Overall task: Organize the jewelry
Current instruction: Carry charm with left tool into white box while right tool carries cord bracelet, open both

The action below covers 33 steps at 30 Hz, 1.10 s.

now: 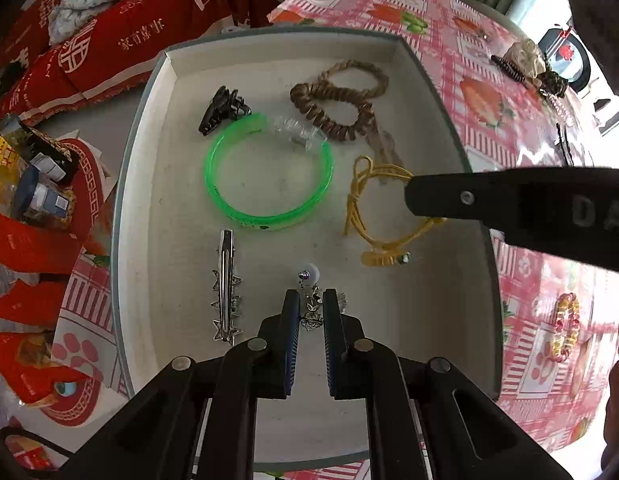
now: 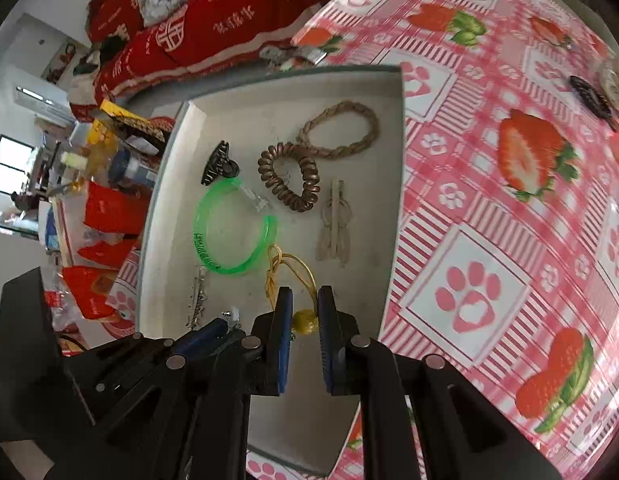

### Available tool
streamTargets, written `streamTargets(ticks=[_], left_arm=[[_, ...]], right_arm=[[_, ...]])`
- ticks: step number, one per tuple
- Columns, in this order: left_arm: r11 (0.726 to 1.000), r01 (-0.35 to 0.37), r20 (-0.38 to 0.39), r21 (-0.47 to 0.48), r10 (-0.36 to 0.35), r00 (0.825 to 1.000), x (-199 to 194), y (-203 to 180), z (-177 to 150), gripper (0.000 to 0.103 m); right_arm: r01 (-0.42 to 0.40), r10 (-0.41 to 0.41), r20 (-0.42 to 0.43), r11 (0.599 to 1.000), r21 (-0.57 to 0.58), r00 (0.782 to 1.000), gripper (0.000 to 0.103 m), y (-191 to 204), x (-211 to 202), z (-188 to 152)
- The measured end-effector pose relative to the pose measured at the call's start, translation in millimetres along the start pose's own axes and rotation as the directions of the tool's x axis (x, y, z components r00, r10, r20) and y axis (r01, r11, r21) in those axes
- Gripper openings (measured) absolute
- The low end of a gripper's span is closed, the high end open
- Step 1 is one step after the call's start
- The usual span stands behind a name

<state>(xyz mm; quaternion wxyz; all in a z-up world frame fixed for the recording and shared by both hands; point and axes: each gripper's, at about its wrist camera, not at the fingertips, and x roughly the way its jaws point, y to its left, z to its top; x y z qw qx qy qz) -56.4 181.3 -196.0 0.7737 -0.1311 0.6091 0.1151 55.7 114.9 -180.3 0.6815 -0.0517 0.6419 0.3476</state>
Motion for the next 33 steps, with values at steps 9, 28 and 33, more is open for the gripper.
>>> streamTargets(ticks=[9,28,33], left_arm=[[0.999,-0.009,0.008,0.035,0.009,1.000,1.3,-4.2,0.6,0.018],[0.998,-0.047,0.000,0.033,0.047,0.999,-4.8,-10.6,3.2,0.018],[0.998,-0.057,0.007,0.032,0.057,0.998,-9.7,-13.5,4.9,0.018]], right_arm=[[0.025,-0.025,-0.052,1.000,0.002,0.998,0.015,-3.7,27.2,9.0],[-0.042,0.041,0.029,0.999,0.031,0.999,0.048,0.0,0.5,22.5],[-0.045,0.039,0.090,0.997,0.060,0.995,0.050,-8.3,-26.3,22.6]])
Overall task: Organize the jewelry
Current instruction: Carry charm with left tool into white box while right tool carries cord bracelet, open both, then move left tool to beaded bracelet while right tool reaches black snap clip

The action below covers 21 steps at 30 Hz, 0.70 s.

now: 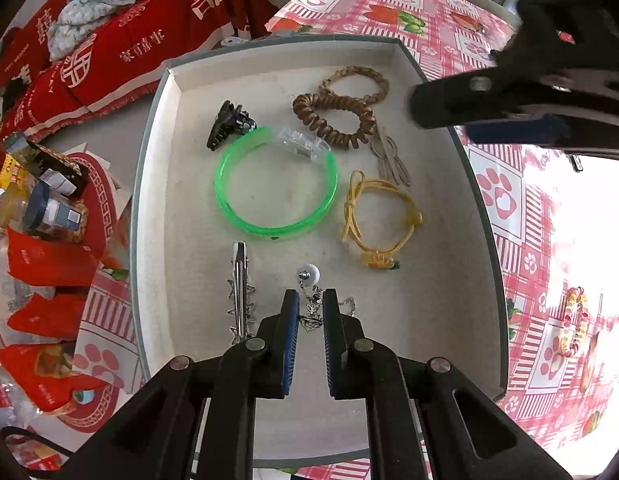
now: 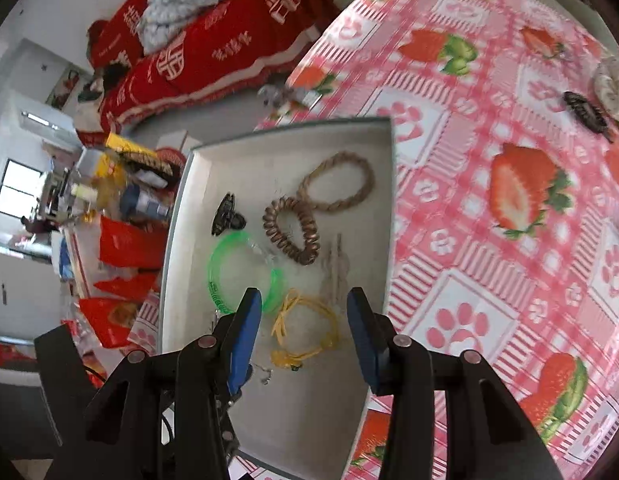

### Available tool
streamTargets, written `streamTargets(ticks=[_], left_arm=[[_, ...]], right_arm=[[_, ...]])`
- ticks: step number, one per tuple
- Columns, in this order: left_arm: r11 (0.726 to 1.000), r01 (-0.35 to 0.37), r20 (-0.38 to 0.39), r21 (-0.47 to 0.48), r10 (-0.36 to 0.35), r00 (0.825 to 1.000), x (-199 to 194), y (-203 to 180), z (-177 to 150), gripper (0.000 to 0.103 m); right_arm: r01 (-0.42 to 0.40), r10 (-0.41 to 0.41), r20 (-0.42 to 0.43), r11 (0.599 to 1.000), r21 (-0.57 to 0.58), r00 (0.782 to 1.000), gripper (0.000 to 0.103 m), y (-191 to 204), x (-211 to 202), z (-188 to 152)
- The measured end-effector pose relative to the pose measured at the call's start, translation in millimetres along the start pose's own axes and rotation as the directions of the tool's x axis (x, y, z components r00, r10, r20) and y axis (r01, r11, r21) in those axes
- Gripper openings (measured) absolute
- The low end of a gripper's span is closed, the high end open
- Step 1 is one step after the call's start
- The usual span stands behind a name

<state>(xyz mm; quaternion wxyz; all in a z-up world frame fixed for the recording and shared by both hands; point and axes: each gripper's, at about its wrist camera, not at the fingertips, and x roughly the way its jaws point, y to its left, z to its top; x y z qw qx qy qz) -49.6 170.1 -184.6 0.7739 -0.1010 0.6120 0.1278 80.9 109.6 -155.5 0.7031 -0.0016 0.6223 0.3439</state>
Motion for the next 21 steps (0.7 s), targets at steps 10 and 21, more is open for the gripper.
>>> streamTargets(ticks=[10,21], left_arm=[[1.000,-0.024,-0.003,-0.007,0.024,1.000,-3.2,-2.1,5.0,0.018],[0.998,-0.071,0.032,0.001,0.071,0.997,-14.7,-6.8,14.1,0.103]], right_arm=[[0.045,-0.044,-0.006,0.993,0.110,0.999,0.053,-48.3,-30.4,-34.3],[0.097,-0.101,0.000,0.957,0.272,0.995,0.057,-106.4,-58.0,-82.7]])
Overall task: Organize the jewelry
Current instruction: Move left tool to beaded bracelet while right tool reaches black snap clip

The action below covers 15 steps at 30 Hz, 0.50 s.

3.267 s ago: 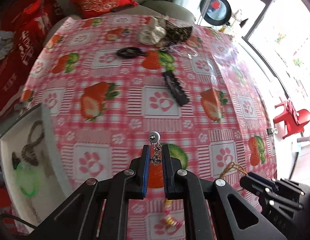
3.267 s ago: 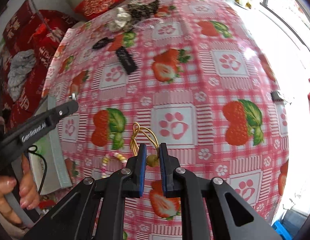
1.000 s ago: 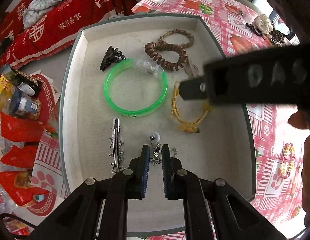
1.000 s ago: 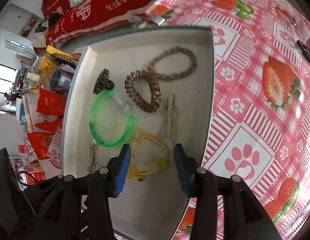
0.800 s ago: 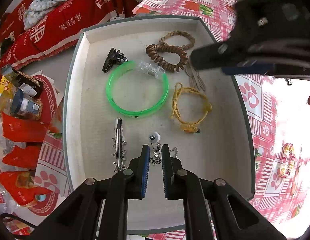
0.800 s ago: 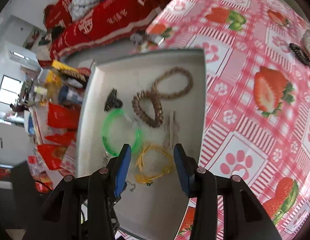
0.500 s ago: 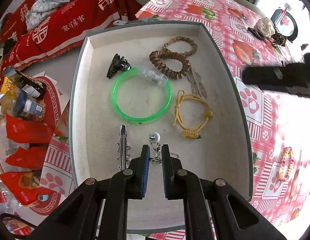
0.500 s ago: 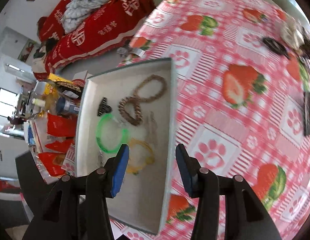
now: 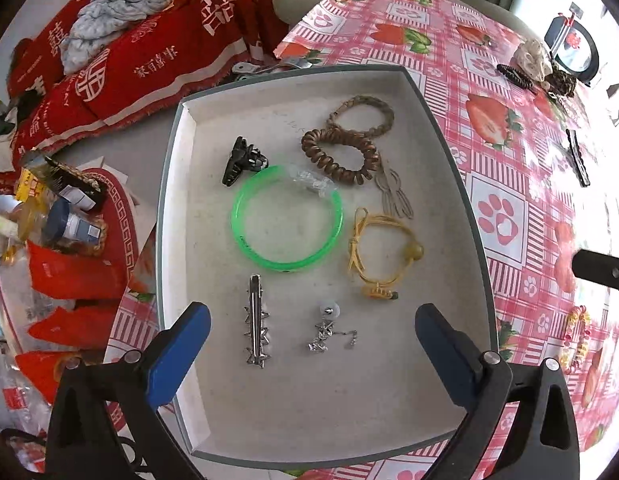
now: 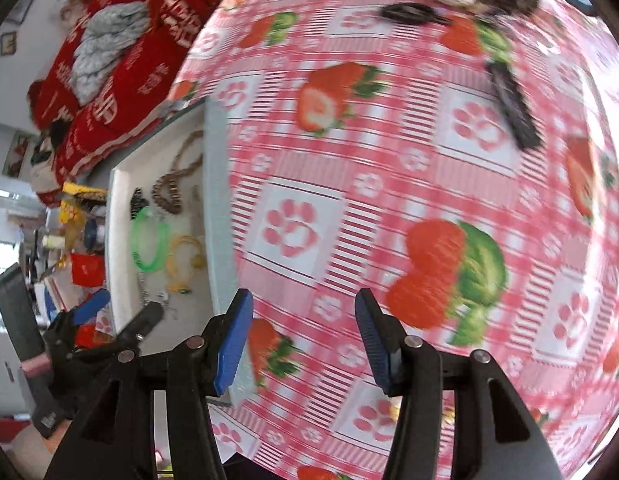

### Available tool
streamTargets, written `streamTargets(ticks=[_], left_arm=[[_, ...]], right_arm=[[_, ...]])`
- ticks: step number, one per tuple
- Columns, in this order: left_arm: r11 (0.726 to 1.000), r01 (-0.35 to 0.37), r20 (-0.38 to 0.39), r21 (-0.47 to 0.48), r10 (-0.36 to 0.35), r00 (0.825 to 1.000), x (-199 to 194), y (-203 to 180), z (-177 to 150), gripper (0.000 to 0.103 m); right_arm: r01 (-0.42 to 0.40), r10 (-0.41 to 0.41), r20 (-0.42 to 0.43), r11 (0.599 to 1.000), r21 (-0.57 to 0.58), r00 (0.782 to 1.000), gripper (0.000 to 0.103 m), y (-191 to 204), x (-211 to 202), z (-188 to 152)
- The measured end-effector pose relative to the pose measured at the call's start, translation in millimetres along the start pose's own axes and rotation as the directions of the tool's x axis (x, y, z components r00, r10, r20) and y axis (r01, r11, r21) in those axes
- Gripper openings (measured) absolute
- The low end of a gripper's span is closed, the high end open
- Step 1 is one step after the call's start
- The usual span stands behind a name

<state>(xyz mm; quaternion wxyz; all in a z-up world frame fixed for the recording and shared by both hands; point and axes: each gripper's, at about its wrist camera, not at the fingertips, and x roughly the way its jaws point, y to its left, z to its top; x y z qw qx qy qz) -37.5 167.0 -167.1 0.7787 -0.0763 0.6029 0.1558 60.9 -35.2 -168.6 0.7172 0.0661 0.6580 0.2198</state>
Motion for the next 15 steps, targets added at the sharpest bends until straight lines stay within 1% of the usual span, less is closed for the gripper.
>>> streamTargets(ticks=[2,3,4,6,7,8,15], left_arm=[[1.000,-0.005,-0.003,0.017,0.005,1.000,-1.8,-4.5,2.7,0.103],[1.000,-0.006,-0.002,0.022,0.006,1.000,-3.2,-6.3,3.2,0.103],[0.999,-0.003,0.001,0.032,0.003,1.000,-5.8,-10.0,4.9,0.103],[0.999,0.011,0.003,0.050,-0.011,1.000,-10.0,-16.4,8.1,0.103],[0.998,0.017,0.004,0.058,-0.017,1.000,-12.1,-19.3,8.6,0.103],[0.997,0.024,0.006,0.068,-0.025,1.000,-14.6,-23.8,10.9,0.103],[0.984,0.086,0.043,0.154,-0.094,0.995,-37.2,-71.4,23.2,0.103]], right_arm=[[0.007,-0.007,0.000,0.999,0.031,1.000,0.061,-12.4,-2.9,-4.0],[0.011,-0.012,0.001,0.999,0.047,1.000,0.067,-20.0,-5.4,-6.8],[0.015,-0.016,0.003,0.998,0.059,1.000,0.071,-25.9,-7.1,-8.6],[0.027,-0.028,0.007,0.996,0.087,1.000,0.073,-38.3,-11.5,-12.4],[0.034,-0.035,0.007,0.994,0.100,0.999,0.083,-44.4,-13.4,-13.9],[0.040,-0.041,0.008,0.993,0.113,0.999,0.084,-49.7,-15.4,-15.1],[0.069,-0.080,0.043,0.976,0.206,0.996,0.084,-95.9,-34.2,-18.8]])
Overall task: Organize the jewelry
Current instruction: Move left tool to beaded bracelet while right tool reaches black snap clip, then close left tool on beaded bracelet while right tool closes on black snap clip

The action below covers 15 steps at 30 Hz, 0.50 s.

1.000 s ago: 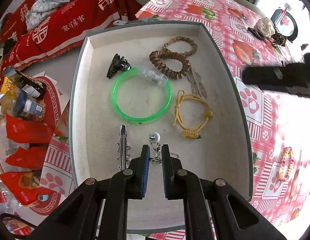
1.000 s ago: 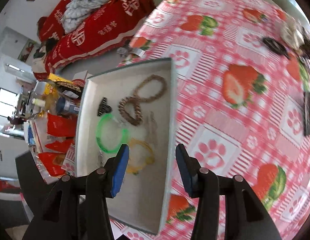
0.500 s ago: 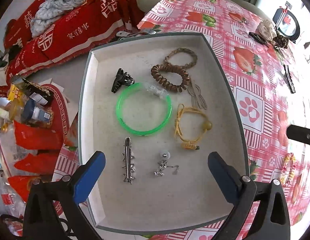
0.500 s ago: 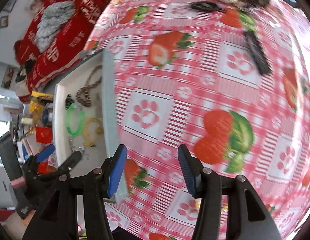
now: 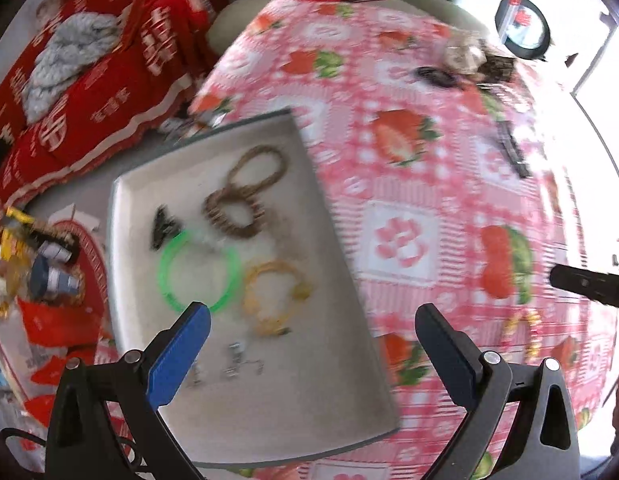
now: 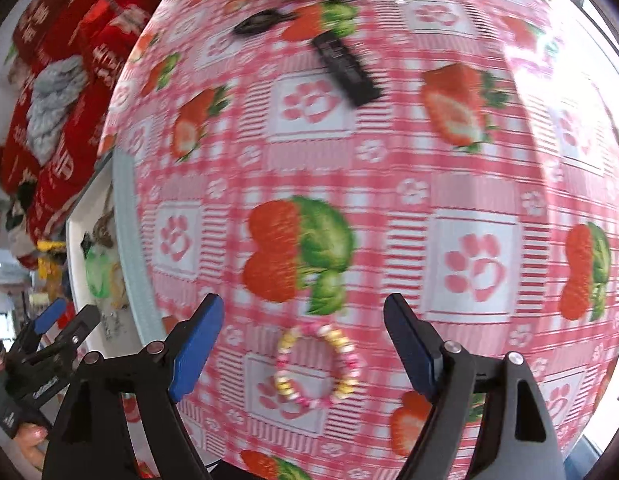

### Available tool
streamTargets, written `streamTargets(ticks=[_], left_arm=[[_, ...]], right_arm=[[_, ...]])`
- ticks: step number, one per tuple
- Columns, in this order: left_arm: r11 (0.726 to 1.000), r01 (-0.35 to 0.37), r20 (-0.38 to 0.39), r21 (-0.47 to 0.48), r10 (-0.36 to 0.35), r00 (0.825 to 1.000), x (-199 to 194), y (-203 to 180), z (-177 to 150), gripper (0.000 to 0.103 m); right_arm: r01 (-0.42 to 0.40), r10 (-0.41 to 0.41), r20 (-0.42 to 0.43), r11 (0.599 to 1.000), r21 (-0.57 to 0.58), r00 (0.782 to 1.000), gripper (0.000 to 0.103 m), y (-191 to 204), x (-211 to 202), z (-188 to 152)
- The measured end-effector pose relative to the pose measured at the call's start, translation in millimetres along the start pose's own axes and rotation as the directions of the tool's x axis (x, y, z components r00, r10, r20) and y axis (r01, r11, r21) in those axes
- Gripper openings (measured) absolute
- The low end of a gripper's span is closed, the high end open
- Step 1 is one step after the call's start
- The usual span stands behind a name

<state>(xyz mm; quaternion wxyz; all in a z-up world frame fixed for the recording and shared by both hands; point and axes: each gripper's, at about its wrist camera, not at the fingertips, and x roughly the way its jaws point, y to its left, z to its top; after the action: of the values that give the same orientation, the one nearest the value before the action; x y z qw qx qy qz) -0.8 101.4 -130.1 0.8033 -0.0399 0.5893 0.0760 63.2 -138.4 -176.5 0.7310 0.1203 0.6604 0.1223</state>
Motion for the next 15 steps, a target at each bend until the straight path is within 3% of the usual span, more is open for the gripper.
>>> streamTargets(ticks=[7,15], left_arm=[[0.995,0.062,0.002,0.083,-0.063,0.998,-7.7,-58.0,4.3,0.103],[0.990,0.117,-0.051,0.075,-0.113,0.992,3.0,-110.1,-4.9,0.103]], right_arm=[[0.026,-0.026,0.050,1.000,-0.001,0.998,0.084,-25.3,-15.8,21.8],[0.048,-0.041,0.080,0.996,-0.081,0.996,0.084,-36.9,-20.9,64.7]])
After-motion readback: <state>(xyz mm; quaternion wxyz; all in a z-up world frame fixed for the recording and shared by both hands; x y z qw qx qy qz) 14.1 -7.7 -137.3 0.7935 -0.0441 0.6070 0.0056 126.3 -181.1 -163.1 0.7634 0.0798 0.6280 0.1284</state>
